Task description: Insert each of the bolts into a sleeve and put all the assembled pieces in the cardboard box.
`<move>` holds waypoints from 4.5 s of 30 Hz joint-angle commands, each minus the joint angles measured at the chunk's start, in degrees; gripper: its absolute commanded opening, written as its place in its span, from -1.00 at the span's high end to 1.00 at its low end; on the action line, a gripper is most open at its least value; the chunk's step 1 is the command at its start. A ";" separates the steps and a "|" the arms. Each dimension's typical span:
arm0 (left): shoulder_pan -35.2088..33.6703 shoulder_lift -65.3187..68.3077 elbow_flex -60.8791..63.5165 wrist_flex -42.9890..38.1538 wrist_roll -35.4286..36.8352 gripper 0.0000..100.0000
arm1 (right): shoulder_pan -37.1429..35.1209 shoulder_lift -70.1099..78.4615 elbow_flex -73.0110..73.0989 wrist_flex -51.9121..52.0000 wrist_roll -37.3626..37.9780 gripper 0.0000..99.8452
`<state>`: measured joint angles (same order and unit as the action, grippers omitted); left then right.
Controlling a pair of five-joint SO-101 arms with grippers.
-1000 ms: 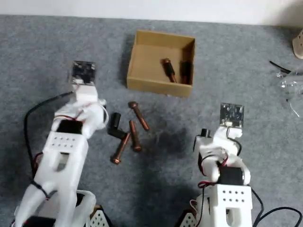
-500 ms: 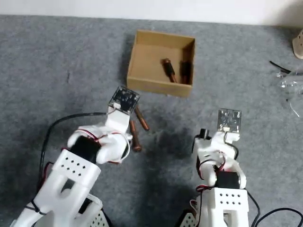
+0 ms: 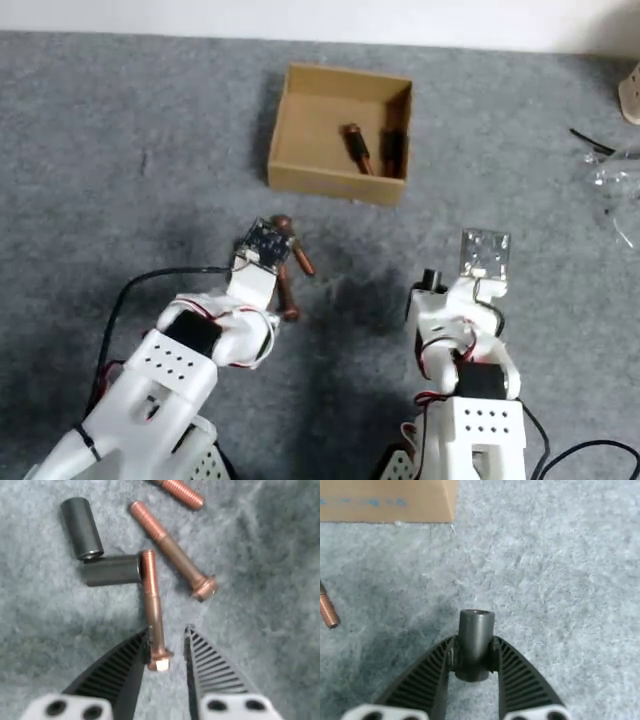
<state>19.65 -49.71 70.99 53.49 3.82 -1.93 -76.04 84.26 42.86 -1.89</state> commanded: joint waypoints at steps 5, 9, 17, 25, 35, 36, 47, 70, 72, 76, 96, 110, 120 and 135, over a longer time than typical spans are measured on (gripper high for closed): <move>0.13 8.75 -3.74 -5.01 0.35 0.77 | -0.40 -1.01 -0.40 -2.07 0.70 0.99; -1.45 18.77 -9.45 -5.01 0.44 0.77 | -0.40 -0.92 -0.40 -2.07 0.79 0.99; -7.96 31.43 -17.80 -5.27 0.26 0.77 | -0.40 -0.92 -0.40 -2.07 0.79 0.99; -8.13 38.64 -18.42 -5.10 0.26 0.77 | -0.40 -0.92 -0.40 -2.07 0.79 0.99; -8.40 39.87 -18.51 -4.92 0.18 0.96 | -0.40 -0.92 -0.40 -2.07 0.79 0.99; -8.48 39.87 -18.51 -4.92 0.18 0.98 | -0.40 -0.92 -0.40 -2.07 0.79 0.99; -8.48 26.86 -18.95 3.87 -4.92 0.99 | -0.40 -1.10 2.51 -5.76 4.31 0.99; -37.58 22.29 -30.29 12.13 -80.09 0.99 | -0.40 -1.10 2.95 -5.67 4.31 0.99; -37.76 26.68 -31.78 7.91 -82.29 0.99 | -0.40 -1.10 2.95 -5.67 4.31 0.99; -37.41 35.65 -36.35 3.52 -82.90 0.99 | -0.40 -1.10 2.95 -5.67 4.40 0.99; -37.85 62.20 -56.48 7.91 -77.89 0.75 | -0.66 -1.10 3.03 -5.76 4.66 0.99; -40.66 62.64 -71.78 23.38 -18.64 0.68 | -0.66 -1.10 3.03 -5.76 4.75 0.99; -37.32 62.81 -73.27 32.70 35.34 0.68 | -0.66 -1.10 3.03 -5.76 4.75 0.99; -34.59 62.90 -70.64 32.09 60.13 0.68 | -0.66 -1.10 3.03 -5.76 4.75 0.99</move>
<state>-15.87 13.49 0.66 85.49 60.18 -1.93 -76.04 87.69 39.34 2.07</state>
